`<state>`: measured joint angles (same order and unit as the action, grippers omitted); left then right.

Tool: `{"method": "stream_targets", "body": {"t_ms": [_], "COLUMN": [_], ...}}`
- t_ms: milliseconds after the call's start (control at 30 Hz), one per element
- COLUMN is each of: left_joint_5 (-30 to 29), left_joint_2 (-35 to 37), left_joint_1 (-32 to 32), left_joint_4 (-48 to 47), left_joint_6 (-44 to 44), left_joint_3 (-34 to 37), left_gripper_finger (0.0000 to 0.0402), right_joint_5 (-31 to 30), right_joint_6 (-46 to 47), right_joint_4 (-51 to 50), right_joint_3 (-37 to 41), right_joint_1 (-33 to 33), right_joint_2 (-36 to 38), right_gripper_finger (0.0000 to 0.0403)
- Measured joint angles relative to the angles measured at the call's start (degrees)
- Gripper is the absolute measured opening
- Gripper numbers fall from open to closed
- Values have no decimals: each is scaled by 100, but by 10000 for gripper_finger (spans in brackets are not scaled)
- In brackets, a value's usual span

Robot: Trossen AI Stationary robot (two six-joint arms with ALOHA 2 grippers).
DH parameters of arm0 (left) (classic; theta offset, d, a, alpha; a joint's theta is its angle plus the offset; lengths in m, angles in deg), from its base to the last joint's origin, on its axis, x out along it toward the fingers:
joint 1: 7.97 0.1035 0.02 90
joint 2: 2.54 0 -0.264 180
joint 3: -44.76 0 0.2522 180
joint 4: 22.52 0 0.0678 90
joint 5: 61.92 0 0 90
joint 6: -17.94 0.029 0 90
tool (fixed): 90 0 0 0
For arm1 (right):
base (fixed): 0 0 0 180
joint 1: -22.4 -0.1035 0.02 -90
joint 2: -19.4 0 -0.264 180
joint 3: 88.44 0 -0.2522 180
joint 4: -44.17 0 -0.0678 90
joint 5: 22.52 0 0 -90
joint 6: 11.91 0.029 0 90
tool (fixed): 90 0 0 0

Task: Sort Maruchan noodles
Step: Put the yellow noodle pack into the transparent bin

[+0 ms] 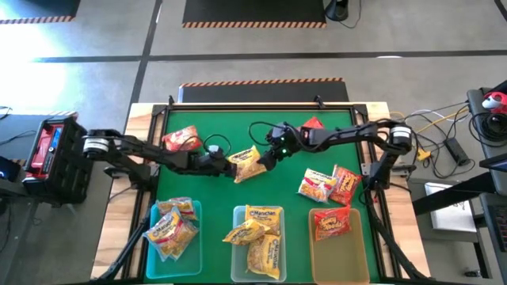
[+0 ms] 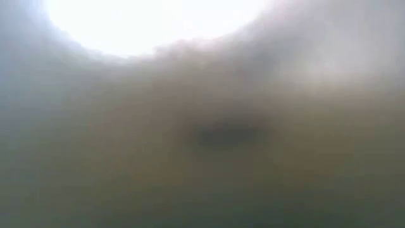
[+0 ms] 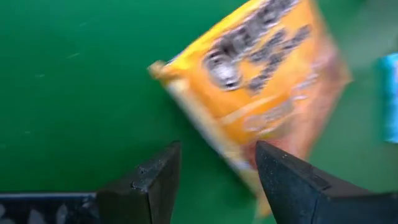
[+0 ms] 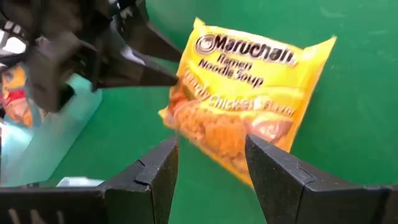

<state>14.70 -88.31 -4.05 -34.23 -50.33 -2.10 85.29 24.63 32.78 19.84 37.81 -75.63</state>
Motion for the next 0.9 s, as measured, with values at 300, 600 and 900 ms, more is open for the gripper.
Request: {"method": "stream_targets", "body": {"t_ms": [300, 600, 900], "left_joint_5": [-68, -98, -64], "left_joint_2": [-446, -597, -44], "left_joint_1": [2, 2, -253], "left_joint_4": [-65, -574, -521], "left_joint_6": [-264, -314, 984], "left_joint_3": [22, -211, -929], "left_gripper_finger": [190, 168, 142], "right_joint_5": [-91, 20, 40], "right_joint_6": [-248, -271, -362], "right_joint_4": [-198, -1387, -1933], "right_joint_3": [-428, -936, -837], "right_joint_1": [177, 369, 692], "right_joint_2": [-106, -138, -79], "right_gripper_finger": [173, 173, 173]}}
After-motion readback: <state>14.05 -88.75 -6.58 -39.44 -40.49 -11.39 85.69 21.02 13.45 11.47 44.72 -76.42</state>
